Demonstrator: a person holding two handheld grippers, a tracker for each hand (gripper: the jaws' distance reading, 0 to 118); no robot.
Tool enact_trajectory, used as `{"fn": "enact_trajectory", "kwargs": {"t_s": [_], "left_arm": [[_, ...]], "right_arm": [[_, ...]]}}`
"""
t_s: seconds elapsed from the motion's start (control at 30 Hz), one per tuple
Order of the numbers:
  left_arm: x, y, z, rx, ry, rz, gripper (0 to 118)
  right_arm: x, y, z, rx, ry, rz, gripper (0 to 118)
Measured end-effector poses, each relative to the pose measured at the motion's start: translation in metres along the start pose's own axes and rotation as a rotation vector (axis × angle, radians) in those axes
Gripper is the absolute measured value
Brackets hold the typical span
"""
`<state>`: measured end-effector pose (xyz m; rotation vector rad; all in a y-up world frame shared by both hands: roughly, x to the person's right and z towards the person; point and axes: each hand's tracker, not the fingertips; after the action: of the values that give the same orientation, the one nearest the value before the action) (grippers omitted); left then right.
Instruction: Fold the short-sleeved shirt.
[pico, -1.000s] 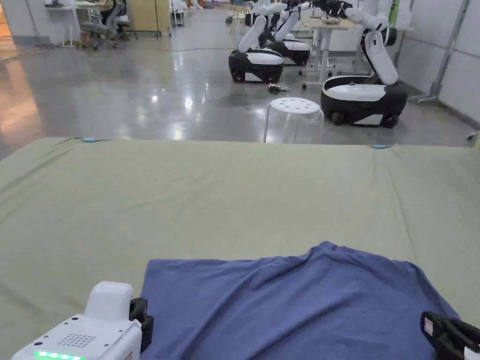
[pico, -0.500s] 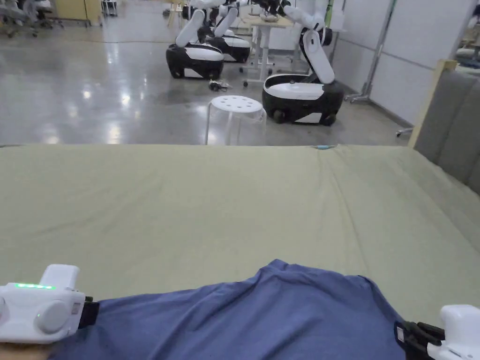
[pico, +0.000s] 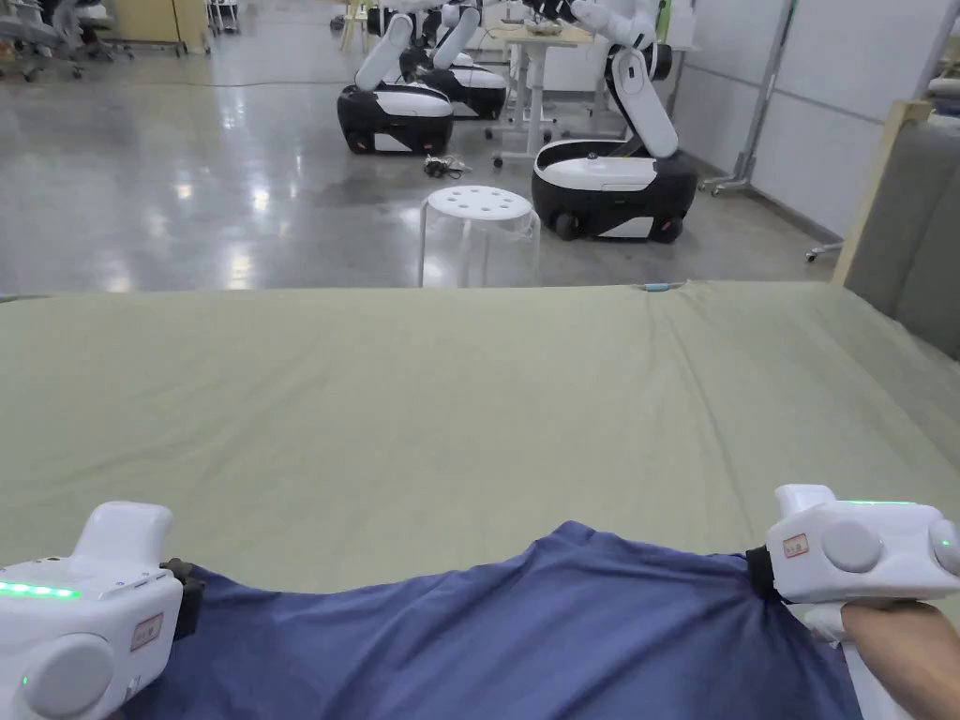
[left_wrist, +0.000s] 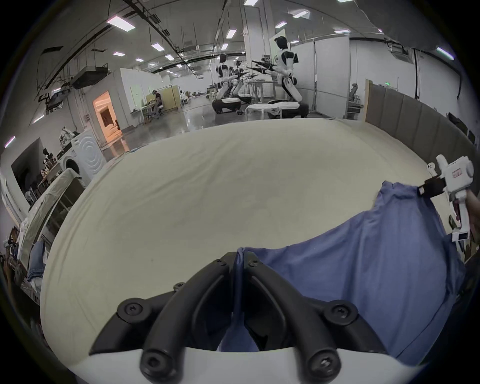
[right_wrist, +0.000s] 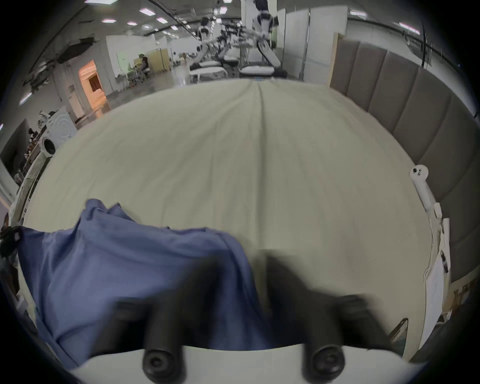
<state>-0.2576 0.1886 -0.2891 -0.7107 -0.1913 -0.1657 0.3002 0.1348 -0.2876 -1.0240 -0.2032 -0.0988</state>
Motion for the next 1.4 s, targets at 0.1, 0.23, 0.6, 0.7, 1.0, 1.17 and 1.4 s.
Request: {"fn": "enact_trajectory", "kwargs": {"t_s": [0.1,0.23,0.6,0.7,1.0,1.17,1.4], "left_arm": [[-0.01,-0.001,0.009,0.002,0.023,0.02,6],[-0.027,-0.004,0.054,0.081,0.028,0.081,6],[-0.017,-0.104,0.252,0.201,-0.055,0.12,6],[-0.012,-0.151,0.249,0.074,-0.054,0.114,6],[0.009,-0.218,0.202,0.015,0.0,0.185,42],[0.029,-0.2,0.266,0.293,0.026,0.107,75],[0.051,-0.188,0.285,0.385,-0.019,0.153,28]], "right_arm": [[0.001,-0.006,0.028,0.067,0.043,0.036,1],[0.017,-0.019,0.103,0.245,0.087,0.025,1],[0.034,-0.193,0.272,0.454,0.168,0.019,1],[0.04,-0.246,0.253,0.354,0.122,-0.009,1],[0.05,-0.303,0.188,0.274,0.069,-0.119,5],[0.027,-0.291,0.258,0.544,0.069,-0.082,84],[-0.048,-0.287,0.303,0.781,0.278,0.029,6]]}}
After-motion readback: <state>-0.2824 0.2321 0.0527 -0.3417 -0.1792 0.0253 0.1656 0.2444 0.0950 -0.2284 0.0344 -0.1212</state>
